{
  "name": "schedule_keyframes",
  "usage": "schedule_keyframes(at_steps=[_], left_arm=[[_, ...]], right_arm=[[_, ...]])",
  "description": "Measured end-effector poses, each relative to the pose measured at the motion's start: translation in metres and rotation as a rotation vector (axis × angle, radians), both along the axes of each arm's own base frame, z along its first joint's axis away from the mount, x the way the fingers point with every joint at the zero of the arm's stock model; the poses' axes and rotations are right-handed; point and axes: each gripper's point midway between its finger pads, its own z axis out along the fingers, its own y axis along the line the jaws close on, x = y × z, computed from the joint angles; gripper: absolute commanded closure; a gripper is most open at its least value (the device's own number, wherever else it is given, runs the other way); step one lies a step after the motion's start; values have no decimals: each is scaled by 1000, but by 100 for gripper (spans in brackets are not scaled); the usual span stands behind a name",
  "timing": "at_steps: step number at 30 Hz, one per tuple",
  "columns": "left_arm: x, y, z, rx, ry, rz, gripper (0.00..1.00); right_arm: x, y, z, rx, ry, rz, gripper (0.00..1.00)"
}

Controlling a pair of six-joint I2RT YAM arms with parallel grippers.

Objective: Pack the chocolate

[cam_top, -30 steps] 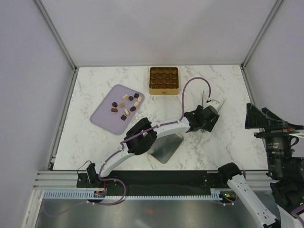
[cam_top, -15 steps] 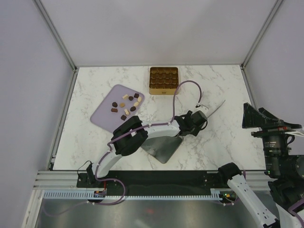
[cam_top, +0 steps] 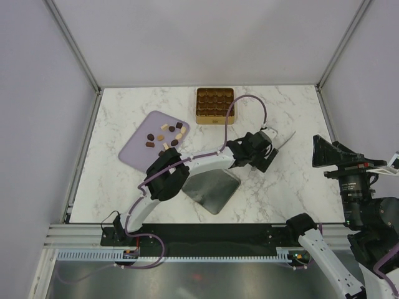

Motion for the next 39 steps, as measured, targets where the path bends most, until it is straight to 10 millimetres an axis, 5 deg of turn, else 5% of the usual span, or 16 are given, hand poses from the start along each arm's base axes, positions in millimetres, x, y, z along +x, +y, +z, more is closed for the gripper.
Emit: schedule_keyframes(at_steps=[5, 9, 13, 17, 21, 24, 30, 35, 39], left_arm=[[27, -33, 21, -73, -48, -43, 0], [36, -47, 3, -65, -52, -64, 0], [41, -42, -27, -8, -41, -63, 0], [53, -43, -21, -21, -43, -53, 2], [69, -41, -22, -29, -57, -33, 20], [75, -35, -25, -12, -61, -22, 24], [70, -21, -28, 10, -75, -11, 29], [51, 5, -28, 64, -41, -15, 25], [45, 17, -28, 94, -25, -15, 5]], right_arm=[[2, -1, -2, -5, 12, -12, 4], [-2, -6, -4, -1, 10, -26, 4], [-9, -11, -2, 3, -10, -40, 4], [-9, -11, -2, -11, -10, -43, 5], [-9, -12, -2, -19, -9, -44, 4], [-8, -11, -1, -33, -7, -46, 4], [-8, -12, 4, -46, -11, -48, 5], [-6, -10, 4, -54, -8, -43, 4], [-1, -6, 3, -61, 2, -34, 5]])
